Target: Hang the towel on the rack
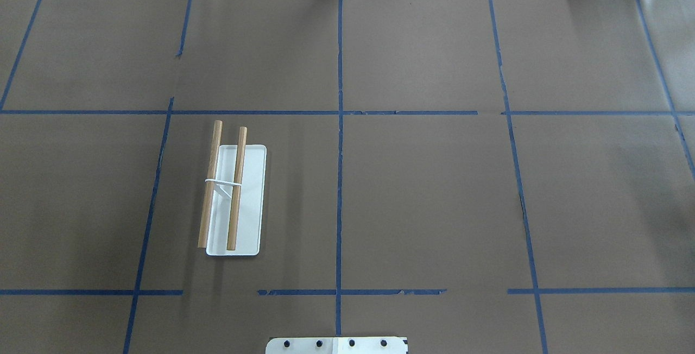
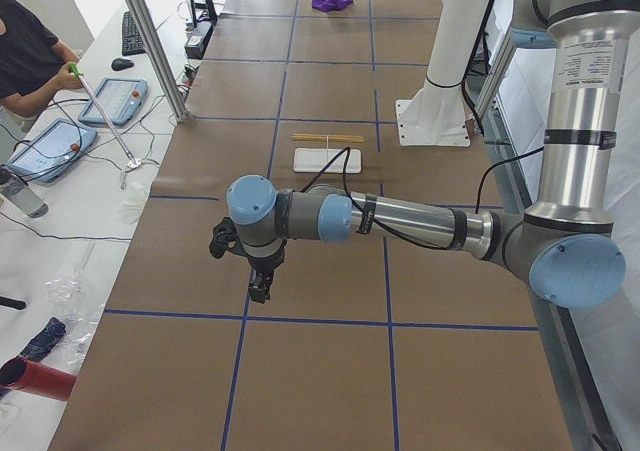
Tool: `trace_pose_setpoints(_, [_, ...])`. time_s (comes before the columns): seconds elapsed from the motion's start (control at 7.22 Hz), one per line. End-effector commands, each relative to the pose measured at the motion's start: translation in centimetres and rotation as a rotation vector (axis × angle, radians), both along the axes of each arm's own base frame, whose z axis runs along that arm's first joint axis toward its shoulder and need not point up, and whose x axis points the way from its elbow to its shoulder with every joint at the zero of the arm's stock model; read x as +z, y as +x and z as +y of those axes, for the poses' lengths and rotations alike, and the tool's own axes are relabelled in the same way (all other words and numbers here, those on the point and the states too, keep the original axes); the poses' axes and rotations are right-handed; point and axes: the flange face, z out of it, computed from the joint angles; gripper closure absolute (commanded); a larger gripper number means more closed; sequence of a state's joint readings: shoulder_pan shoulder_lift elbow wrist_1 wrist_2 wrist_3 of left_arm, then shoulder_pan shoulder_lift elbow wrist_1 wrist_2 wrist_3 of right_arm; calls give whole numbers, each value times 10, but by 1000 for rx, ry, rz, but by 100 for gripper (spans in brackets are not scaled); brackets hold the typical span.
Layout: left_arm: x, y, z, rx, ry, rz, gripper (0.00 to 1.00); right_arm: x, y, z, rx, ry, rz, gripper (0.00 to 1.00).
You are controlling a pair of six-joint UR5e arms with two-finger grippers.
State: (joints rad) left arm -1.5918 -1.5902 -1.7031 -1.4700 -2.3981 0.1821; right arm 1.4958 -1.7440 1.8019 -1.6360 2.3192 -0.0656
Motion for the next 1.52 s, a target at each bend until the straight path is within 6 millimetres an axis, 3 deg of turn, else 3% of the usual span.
trace_pose_setpoints(0.0, [-9, -17, 5, -35, 3, 15, 0, -3, 3, 0, 10, 3, -6, 0])
trace_pose_setpoints(0.14, [-18, -18, 6, -35, 20, 8, 0, -5, 3, 1, 10, 7, -7, 0])
trace_pose_setpoints(0.83, [-27, -15, 5, -45, 25, 27, 0, -22, 2, 16, 13, 27, -54, 0])
trace_pose_setpoints(1.25, [-29, -10, 4, -36, 26, 100, 0, -19, -4, 16, 1, 95, -124, 0])
trace_pose_setpoints(1.38, [-31, -10, 4, -38, 28, 100, 0, -2, -4, 17, -3, 68, -117, 0])
